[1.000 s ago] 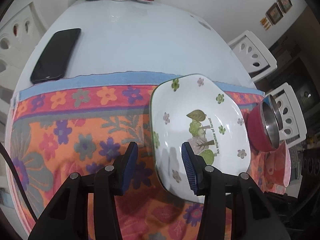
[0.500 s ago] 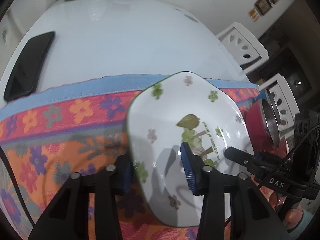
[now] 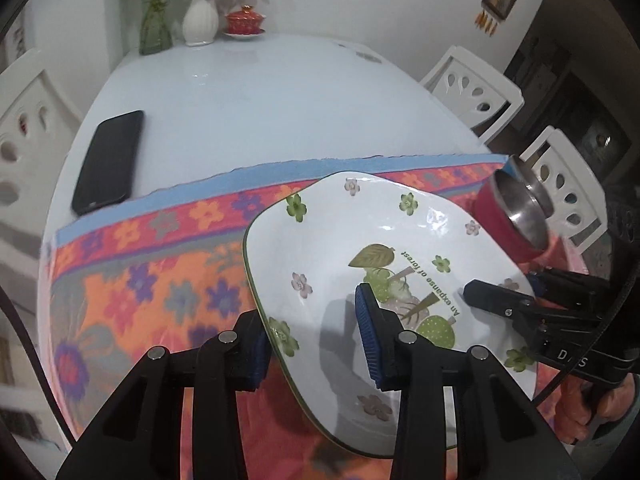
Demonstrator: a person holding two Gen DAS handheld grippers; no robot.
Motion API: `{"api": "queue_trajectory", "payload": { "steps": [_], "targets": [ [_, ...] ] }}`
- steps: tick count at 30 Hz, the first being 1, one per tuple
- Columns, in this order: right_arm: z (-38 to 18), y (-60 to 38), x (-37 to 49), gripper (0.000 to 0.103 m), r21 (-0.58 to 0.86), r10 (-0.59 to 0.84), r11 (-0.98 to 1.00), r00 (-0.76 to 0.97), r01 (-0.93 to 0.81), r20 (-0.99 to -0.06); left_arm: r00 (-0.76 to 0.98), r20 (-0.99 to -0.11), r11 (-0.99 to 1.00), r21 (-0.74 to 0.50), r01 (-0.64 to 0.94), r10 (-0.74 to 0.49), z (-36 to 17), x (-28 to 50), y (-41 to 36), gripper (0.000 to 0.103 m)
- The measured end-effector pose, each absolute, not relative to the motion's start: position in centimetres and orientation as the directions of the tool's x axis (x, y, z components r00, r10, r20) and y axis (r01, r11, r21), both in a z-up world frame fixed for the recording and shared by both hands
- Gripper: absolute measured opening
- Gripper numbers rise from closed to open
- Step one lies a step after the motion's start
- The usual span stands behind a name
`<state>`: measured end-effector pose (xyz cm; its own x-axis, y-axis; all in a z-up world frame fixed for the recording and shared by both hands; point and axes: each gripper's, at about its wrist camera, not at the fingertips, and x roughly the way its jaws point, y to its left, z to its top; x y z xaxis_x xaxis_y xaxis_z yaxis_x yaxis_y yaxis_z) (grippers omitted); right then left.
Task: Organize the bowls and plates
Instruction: 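Carry the second hexagonal plate over the stack and lower it on top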
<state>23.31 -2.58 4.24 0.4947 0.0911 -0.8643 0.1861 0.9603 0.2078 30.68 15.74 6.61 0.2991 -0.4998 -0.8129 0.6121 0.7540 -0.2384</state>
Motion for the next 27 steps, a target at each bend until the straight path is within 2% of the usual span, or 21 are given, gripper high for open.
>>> {"api": "queue_trajectory", "payload": {
  "steps": [16,22,27],
  "targets": [
    [13.9,3.4,11.9,0.033,0.224,0.152,0.973,0.572,0.058,-0.806,0.454,-0.739,0.818,-0.226,0.529,-0.497,15.6,18.3,21.8,0.034],
    [15.2,4.9,7.3,0.033,0.227,0.169,0.973,0.561,0.034,-0.810,0.460,-0.743,0.831,-0.230,0.506,-0.486,15.7,13.8,23.0,0.034],
    [14.3,5.7,4.0,0.033,0.208,0.168,0.978,0.518,0.020,-0.839,0.428,-0.776,0.845,-0.240,0.479,-0.463,13.7,9.9,23.7,0.034]
  ]
}}
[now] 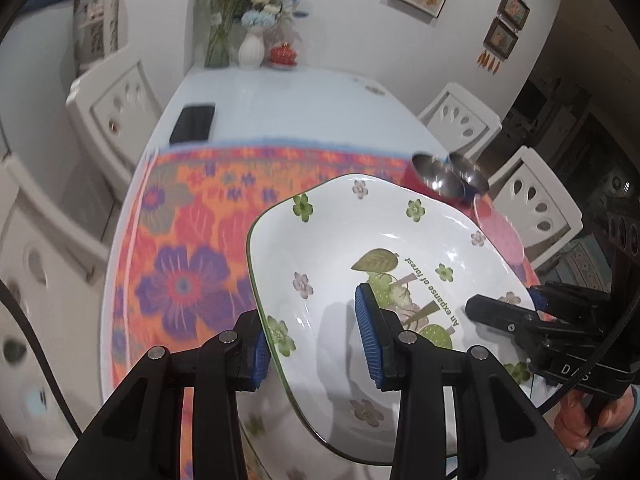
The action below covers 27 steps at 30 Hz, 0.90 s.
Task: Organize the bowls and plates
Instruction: 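Carry the second hexagonal plate over the stack and lower it on top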
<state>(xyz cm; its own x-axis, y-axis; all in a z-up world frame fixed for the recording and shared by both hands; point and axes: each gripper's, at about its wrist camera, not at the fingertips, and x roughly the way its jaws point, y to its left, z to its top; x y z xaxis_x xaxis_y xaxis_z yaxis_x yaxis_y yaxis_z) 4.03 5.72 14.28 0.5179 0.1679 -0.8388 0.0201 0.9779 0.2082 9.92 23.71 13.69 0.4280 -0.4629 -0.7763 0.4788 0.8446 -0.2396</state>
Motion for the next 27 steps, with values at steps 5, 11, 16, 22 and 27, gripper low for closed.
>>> {"api": "queue_trajectory", "payload": {
  "steps": [5,11,16,22,27],
  "targets": [
    [12.1,6.2,1.5,0.034,0.188,0.167,0.982,0.466,-0.001,-0.869,0.375,-0.811,0.854,-0.266,0.447,-0.449,11.0,7.1,24.6,0.034],
    [9.2,6.8,-0.2,0.033,0.181,0.179,0.983,0.409,-0.035,-0.895,0.320,-0.859,0.871,-0.246,0.425,-0.399,8.2,4.8,25.2,0.033],
    [7.7,7.2,-1.0,0.033,0.182,0.185,0.982,0.377,-0.045,-0.907,0.300,-0.875,0.880,-0.242,0.409,-0.380,7.0,4.0,25.3,0.033],
    [7.0,7.5,-0.8,0.033,0.169,0.175,0.984,0.367,-0.049,-0.913,0.285,-0.881,0.884,-0.251,0.395,-0.377,6.1,4.1,25.4,0.033],
    [6.9,7.8,-0.6,0.033,0.157,0.164,0.986,0.369,-0.051,-0.915,0.280,-0.884,0.890,-0.257,0.378,-0.374,5.8,4.3,25.6,0.033]
  ]
}}
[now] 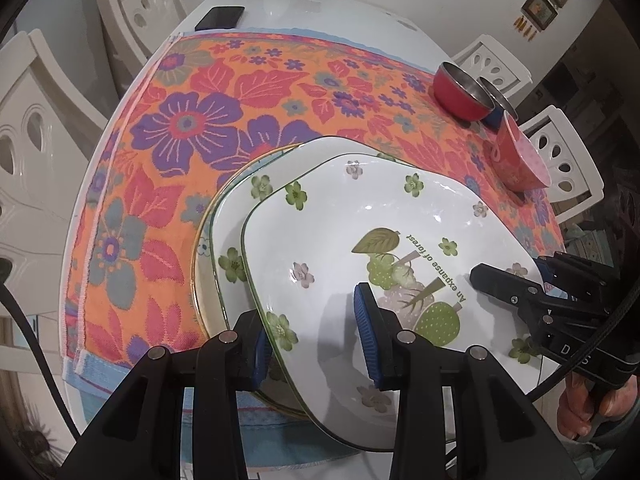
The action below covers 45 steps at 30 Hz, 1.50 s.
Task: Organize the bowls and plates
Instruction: 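Carry the second hexagonal plate over the stack and lower it on top, then open the grippers and lift away from the plate stack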
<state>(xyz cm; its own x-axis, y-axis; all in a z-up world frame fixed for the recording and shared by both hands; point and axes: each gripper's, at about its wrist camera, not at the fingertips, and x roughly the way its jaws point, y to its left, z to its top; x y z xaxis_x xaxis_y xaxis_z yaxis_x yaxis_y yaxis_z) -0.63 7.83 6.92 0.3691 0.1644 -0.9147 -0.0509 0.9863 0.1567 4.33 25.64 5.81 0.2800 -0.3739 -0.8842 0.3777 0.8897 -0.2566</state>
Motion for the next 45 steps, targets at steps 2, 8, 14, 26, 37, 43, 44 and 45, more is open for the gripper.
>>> {"api": "queue_trajectory", "payload": {
  "steps": [2,8,14,26,37,43,44,45],
  "targets": [
    [6.8,7.9,-0.6,0.033,0.158,0.164,0.986,0.365,-0.046,-0.916,0.277,-0.886,0.890,-0.256,0.376,-0.371,5.7,4.4,25.7,0.033],
    [6.3,8.1,-0.3,0.033,0.164,0.163,0.986,0.343,-0.027,-0.925,0.260,-0.896,0.892,-0.248,0.379,-0.359,5.3,4.9,26.1,0.033],
    [5.9,8.0,0.1,0.033,0.162,0.152,0.987,0.326,0.003,-0.933,0.231,-0.905,0.883,-0.248,0.399,-0.358,5.5,5.3,26.1,0.033],
    [6.1,9.9,0.0,0.033,0.075,0.085,0.996,0.318,-0.046,-0.944,0.259,-0.896,0.893,-0.252,0.372,-0.361,7.2,7.0,28.5,0.036],
    [6.4,10.5,-0.2,0.033,0.053,0.061,0.998,0.311,-0.033,-0.948,0.314,-0.866,0.893,-0.272,0.357,-0.389,9.6,9.2,31.4,0.036],
    [8.1,9.6,0.1,0.033,0.023,0.018,1.000,0.336,0.010,-0.942,0.349,-0.847,0.862,-0.220,0.456,-0.400,11.1,9.8,28.4,0.036],
    [8.6,9.3,0.3,0.033,0.027,0.016,0.999,0.345,0.027,-0.939,0.354,-0.841,0.854,-0.216,0.472,-0.409,11.4,10.0,27.9,0.036],
    [9.3,8.8,0.5,0.033,0.033,0.014,0.998,0.358,0.047,-0.934,0.362,-0.833,0.845,-0.212,0.491,-0.419,11.9,10.3,27.2,0.036]
  ]
}}
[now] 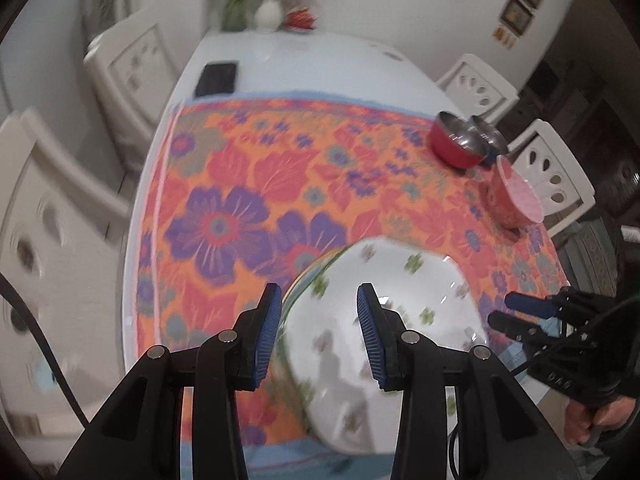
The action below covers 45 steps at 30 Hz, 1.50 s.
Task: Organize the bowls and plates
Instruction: 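Open the grippers and lift away from the plate stack, then move to the pink character bowl and grasp its rim with both grippers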
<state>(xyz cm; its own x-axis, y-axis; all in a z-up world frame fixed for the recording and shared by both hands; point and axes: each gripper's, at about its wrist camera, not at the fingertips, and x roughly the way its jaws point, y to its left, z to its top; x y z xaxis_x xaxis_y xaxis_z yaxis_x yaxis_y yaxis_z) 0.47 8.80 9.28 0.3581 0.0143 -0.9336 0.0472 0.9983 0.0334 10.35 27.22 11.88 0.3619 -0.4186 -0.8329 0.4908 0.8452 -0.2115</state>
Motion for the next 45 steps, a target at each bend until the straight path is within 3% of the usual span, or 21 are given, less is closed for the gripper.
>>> {"api": "queue_trajectory", "payload": {
  "steps": [12,14,16,19,26,32,41,45],
  "targets": [
    [18.1,1.2,1.1,0.033,0.082,-0.111,0.947,0.554,0.312,-0.825,0.350,-0.768,0.724,-0.204,0.659,-0.536,15.8,12.6,19.8,0.036],
    [18.9,-1.1,0.4,0.039,0.089,-0.142,0.927,0.563,0.363,-0.814,0.350,-0.763,0.710,-0.196,0.676,-0.544,16.4,12.6,17.8,0.036],
    [19.3,-3.9,-0.3,0.051,0.105,-0.164,0.906,0.569,0.410,-0.806,0.349,-0.750,0.697,-0.202,0.688,-0.561,17.0,12.4,16.0,0.044],
    [19.4,-8.7,-1.0,0.052,0.131,-0.189,0.873,0.574,0.470,-0.797,0.341,-0.739,0.687,-0.220,0.693,-0.581,17.7,12.0,13.1,0.044],
    [17.7,-19.6,-1.5,0.052,0.205,-0.135,0.841,0.561,0.501,-0.816,0.300,-0.753,0.692,-0.272,0.669,-0.586,16.8,10.7,4.6,0.044],
    [13.9,-25.5,0.4,0.052,0.255,-0.038,0.848,0.534,0.464,-0.845,0.243,-0.781,0.735,-0.363,0.573,-0.575,12.6,11.4,-1.8,0.044],
    [7.3,-28.5,4.2,0.052,0.291,0.084,0.866,0.456,0.406,-0.886,0.249,-0.829,0.794,-0.325,0.514,-0.501,8.0,12.1,-7.0,0.043],
    [5.6,-28.8,5.1,0.045,0.299,0.112,0.873,0.439,0.386,-0.892,0.251,-0.842,0.810,-0.310,0.497,-0.477,6.5,12.6,-8.0,0.038]
  ]
}}
